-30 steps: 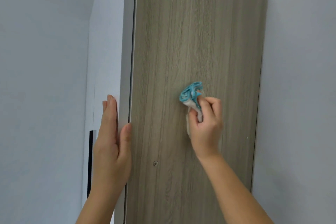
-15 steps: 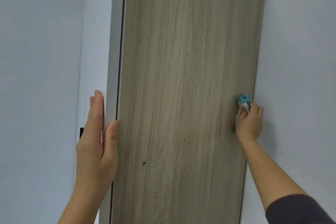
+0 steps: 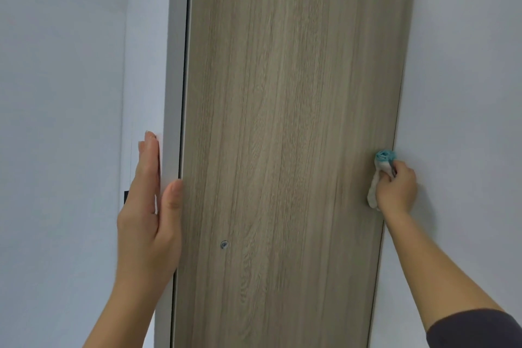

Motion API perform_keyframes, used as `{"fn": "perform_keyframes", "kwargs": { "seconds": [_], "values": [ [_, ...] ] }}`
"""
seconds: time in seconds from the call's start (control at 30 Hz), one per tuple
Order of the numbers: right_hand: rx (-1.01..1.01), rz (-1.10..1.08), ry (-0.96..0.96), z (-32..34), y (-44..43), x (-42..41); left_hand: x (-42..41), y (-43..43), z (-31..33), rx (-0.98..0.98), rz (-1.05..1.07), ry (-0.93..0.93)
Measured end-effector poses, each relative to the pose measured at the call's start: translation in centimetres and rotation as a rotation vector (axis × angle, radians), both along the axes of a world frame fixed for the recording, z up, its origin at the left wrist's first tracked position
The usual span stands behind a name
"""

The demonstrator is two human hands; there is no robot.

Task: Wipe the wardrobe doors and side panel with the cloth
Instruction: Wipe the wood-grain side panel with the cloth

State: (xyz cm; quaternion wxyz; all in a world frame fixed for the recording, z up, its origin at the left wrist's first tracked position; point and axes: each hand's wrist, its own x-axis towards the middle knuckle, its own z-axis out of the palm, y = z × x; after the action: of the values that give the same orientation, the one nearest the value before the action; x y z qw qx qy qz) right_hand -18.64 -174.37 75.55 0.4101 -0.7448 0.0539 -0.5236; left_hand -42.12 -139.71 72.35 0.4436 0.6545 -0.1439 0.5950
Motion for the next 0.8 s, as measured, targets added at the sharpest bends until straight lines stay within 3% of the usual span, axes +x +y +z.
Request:
{"fn": "perform_keyframes", "kwargs": {
  "seconds": [0.43,0.8],
  "values": [
    [-0.107,0.347,-0.428,-3.5,16.1,-14.2,-0.7,-0.4,-0.9,-0.062,-0.045,0.042],
    [-0.317,0.592,-0.493,-7.5,24.6,-22.4,-1.8,-0.2,-5.3,-0.163,-0.124,0.085]
  ]
}}
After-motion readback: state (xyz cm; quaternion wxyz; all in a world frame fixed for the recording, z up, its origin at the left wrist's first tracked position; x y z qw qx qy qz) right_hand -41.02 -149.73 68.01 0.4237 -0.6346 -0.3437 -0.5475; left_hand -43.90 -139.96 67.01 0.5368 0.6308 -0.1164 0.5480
